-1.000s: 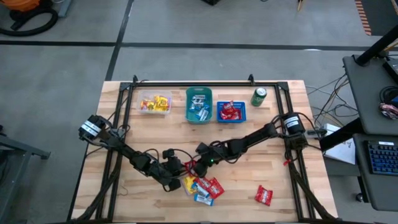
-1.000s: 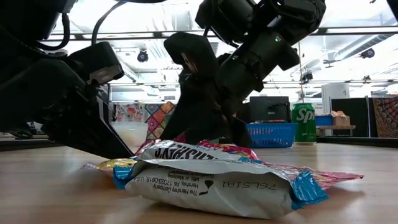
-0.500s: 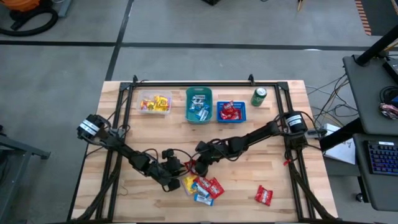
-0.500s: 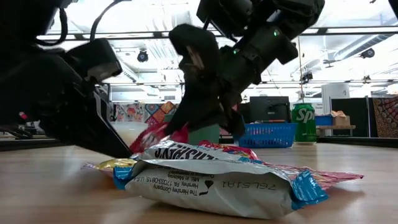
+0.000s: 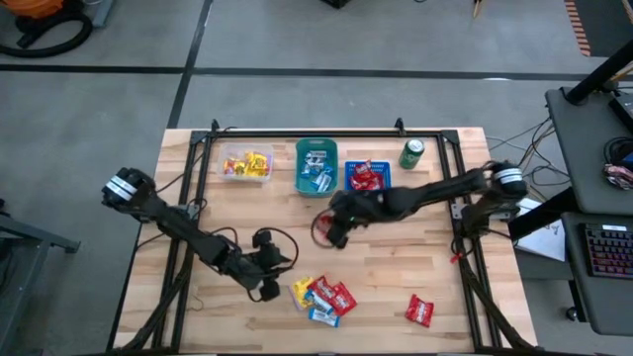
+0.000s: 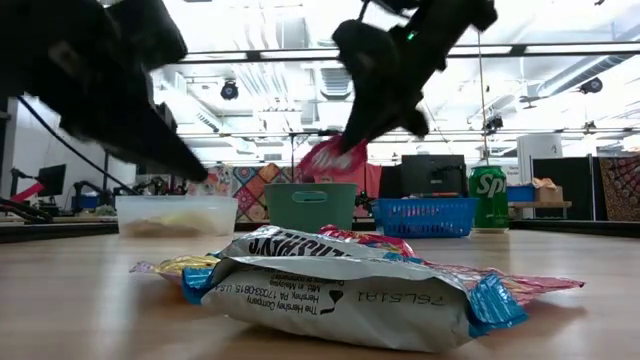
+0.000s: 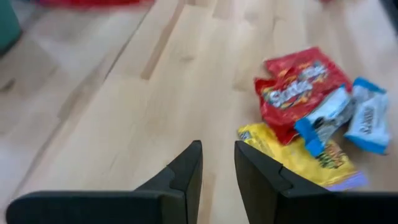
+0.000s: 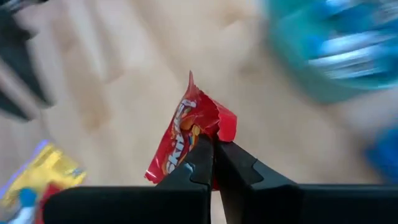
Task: Sort candy
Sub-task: Put the red candy into the blue bin, then put the yellow candy into the transparent bin
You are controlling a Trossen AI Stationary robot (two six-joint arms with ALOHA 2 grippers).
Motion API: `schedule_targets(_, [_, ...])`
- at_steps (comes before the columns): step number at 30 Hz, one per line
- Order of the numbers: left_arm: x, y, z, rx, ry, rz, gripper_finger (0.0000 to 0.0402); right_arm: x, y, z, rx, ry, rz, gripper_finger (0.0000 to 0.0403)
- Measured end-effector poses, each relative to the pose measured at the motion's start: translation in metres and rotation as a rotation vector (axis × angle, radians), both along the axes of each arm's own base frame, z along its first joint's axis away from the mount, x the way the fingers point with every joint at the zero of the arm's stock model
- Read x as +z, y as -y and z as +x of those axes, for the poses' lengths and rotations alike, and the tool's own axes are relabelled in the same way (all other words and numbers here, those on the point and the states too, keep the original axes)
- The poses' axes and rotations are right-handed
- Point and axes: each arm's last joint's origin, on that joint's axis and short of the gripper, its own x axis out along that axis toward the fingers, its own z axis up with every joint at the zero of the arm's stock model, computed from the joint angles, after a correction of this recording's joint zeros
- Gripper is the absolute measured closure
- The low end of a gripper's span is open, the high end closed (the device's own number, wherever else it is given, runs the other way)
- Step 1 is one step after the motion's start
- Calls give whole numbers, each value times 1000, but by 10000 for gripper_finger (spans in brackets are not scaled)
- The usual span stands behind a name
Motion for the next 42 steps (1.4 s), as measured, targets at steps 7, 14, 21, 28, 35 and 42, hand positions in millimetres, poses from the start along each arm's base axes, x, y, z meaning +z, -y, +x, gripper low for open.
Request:
schedule_targets(7, [23, -4, -5, -4, 78, 4, 324, 41, 52, -52, -244, -133, -190, 394])
schedule_targets(14, [32, -9, -6, 85, 145, 81, 324, 32, 106, -79, -473, -189, -189, 394])
schedule_targets(21, [33, -9, -6, 103, 153, 93, 324, 4, 128, -77, -526, -113, -93, 394])
schedule_targets(28, [32, -10, -6, 105, 151, 96, 324, -4, 130, -73, -534, -118, -85, 388])
schedule_targets(35, [33, -10, -6, 108, 153, 98, 324, -4, 130, -72, -532, -119, -86, 323])
schedule_targets(42, [32, -10, -6, 114, 154, 87, 324, -3, 130, -73, -522, -118, -94, 256])
